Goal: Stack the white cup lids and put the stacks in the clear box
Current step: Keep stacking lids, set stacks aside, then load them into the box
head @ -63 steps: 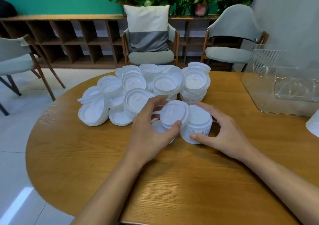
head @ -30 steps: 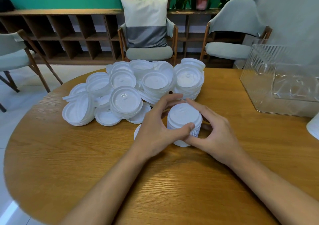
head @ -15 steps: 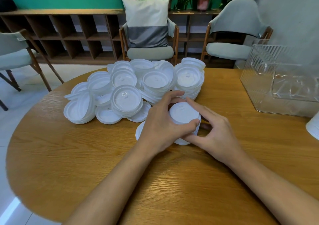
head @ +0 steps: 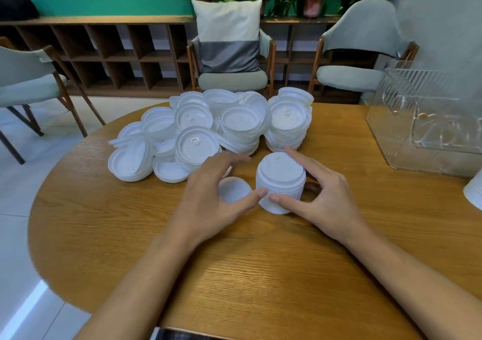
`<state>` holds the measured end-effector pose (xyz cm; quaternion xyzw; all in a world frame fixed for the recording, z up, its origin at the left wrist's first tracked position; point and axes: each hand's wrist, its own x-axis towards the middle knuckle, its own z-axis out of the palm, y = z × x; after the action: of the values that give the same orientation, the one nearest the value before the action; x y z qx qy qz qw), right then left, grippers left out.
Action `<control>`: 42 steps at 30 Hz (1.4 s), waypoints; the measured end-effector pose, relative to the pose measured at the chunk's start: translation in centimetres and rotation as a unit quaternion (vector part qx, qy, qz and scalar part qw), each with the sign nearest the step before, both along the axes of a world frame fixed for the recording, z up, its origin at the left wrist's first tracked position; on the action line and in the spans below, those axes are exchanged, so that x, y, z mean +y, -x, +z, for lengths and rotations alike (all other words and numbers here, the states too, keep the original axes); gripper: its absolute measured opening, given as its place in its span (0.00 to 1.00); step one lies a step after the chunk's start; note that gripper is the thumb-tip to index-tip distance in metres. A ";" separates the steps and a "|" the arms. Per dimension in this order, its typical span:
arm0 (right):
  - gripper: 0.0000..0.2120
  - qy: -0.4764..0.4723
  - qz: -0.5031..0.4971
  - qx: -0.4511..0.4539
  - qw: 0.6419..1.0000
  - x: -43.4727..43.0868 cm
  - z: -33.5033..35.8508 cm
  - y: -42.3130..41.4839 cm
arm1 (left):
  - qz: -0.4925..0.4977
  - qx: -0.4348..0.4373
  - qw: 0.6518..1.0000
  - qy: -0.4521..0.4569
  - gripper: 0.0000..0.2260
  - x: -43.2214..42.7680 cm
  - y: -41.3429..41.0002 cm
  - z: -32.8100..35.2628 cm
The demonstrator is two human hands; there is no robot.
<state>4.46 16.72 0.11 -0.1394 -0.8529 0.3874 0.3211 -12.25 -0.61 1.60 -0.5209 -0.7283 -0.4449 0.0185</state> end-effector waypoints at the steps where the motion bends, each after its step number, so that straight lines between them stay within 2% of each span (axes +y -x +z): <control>1: 0.43 0.001 -0.001 0.000 1.000 0.0 0.0 0.0 | 0.008 0.021 1.000 0.015 0.25 -0.8 0.4 -0.3; 5: 0.41 0.008 -0.002 0.000 1.000 0.0 0.0 -0.2 | 0.014 0.044 0.997 0.063 0.27 -2.8 1.3 -1.6; 13: 0.42 0.007 0.001 -0.013 1.000 0.1 0.0 -0.4 | 0.046 -0.005 0.997 0.069 0.29 -2.2 1.0 -2.5; 15: 0.41 0.009 0.003 -0.015 1.000 0.0 0.1 -0.5 | 0.060 -0.026 0.996 0.055 0.30 -2.3 1.0 -2.4; 18: 0.39 0.010 0.001 -0.007 1.000 -0.2 0.1 -0.5 | 0.088 -0.059 0.994 -0.021 0.26 -2.1 0.8 -1.5; 20: 0.38 0.013 -0.001 0.001 1.000 -0.2 0.2 -0.4 | 0.079 -0.102 0.989 -0.072 0.23 -1.3 0.0 -0.4; 23: 0.39 0.027 0.007 0.005 1.000 -0.4 0.4 -0.4 | 0.055 -0.125 0.987 -0.090 0.22 1.0 -1.4 0.9; 28: 0.45 0.047 0.022 0.018 0.999 -0.2 0.4 -0.4 | 0.018 -0.103 0.992 -0.066 0.24 4.5 -2.8 1.5; 32: 0.41 0.029 0.016 0.021 0.999 -0.1 0.2 -0.3 | 0.015 -0.111 0.992 -0.054 0.27 5.5 -3.4 0.9; 35: 0.38 0.026 0.015 0.017 0.999 0.2 0.1 -0.3 | -0.012 -0.153 0.987 -0.040 0.29 5.3 -3.3 0.5; 38: 0.39 0.021 0.020 0.005 1.000 0.4 0.3 -0.4 | -0.050 -0.171 0.984 -0.010 0.27 4.6 -2.5 0.6; 42: 0.41 0.027 0.022 -0.002 0.999 0.3 0.4 -0.4 | -0.036 -0.177 0.983 -0.020 0.25 4.4 -2.2 0.7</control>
<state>4.89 17.06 0.52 -0.1303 -0.8453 0.4173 0.3072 -10.07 3.77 2.28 -0.4595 -0.6918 -0.5448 -0.1163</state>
